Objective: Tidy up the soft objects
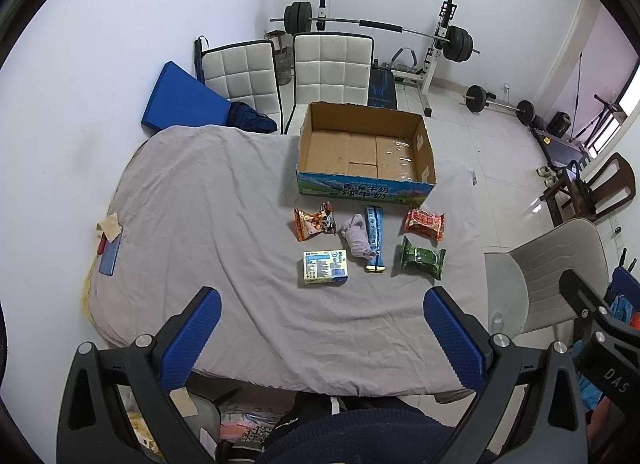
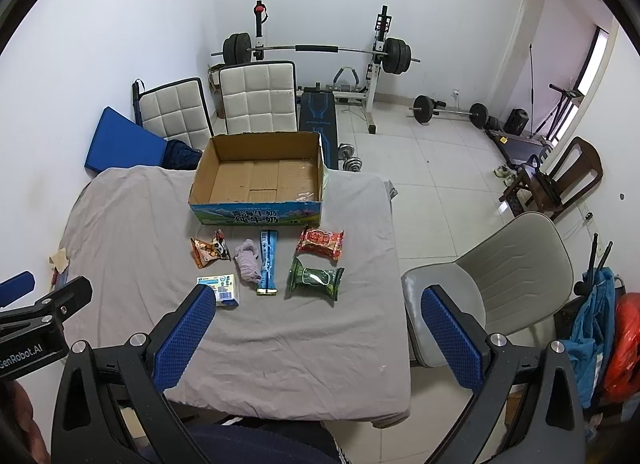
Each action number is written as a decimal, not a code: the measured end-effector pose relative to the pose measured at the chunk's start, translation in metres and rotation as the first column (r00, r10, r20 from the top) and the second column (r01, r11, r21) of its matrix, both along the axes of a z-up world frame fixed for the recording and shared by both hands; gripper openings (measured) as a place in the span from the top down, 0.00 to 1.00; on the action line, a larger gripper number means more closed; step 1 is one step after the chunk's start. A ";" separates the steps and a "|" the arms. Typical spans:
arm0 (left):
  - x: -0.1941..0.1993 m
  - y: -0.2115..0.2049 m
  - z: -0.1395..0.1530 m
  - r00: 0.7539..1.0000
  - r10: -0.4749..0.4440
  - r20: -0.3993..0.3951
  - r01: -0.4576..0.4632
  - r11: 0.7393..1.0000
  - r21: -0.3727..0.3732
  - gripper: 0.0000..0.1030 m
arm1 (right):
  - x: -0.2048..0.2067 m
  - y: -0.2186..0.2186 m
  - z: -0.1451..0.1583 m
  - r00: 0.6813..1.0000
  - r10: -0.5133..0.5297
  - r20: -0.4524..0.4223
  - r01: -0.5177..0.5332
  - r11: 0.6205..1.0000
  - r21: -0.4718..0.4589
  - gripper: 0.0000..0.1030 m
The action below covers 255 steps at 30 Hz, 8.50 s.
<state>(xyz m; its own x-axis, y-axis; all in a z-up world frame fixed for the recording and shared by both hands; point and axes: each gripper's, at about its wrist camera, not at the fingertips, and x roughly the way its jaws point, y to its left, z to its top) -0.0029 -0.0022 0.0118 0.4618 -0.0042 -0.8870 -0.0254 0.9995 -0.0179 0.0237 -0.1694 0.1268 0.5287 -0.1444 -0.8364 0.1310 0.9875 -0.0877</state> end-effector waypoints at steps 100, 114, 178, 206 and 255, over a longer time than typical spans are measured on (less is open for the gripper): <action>0.160 0.056 -0.370 0.600 0.237 -0.764 -0.651 0.700 -0.294 0.00 | 0.243 -0.045 -0.439 0.574 0.474 -0.667 -0.497 0.850 0.176 0.14; 0.181 0.075 -0.438 0.392 0.320 -0.863 -0.854 0.475 -0.212 0.00 | 0.268 -0.013 -0.539 0.481 0.448 -0.754 -0.501 0.846 0.182 0.29; 0.316 -0.083 -0.132 0.936 -0.216 0.279 0.193 0.975 0.109 0.41 | 0.353 -0.038 -0.377 0.966 0.128 -0.226 -0.066 0.962 0.266 0.64; 0.570 -0.054 -0.303 0.879 -0.349 -0.326 0.236 0.911 -0.339 0.40 | 0.603 -0.043 -0.549 0.885 0.077 -0.458 0.049 0.965 0.257 0.64; 0.390 -0.016 -0.112 0.982 -0.166 0.089 0.167 0.986 -0.009 0.00 | 0.418 0.001 -0.362 0.988 0.005 -0.157 0.008 0.997 0.082 0.00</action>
<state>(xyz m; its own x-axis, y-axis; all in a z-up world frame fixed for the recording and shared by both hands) 0.3868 -0.0184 -0.1004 0.5292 -0.1019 -0.8423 0.1435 0.9892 -0.0295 0.4416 -0.1688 -0.2349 0.3900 -0.0726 -0.9179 0.1233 0.9920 -0.0261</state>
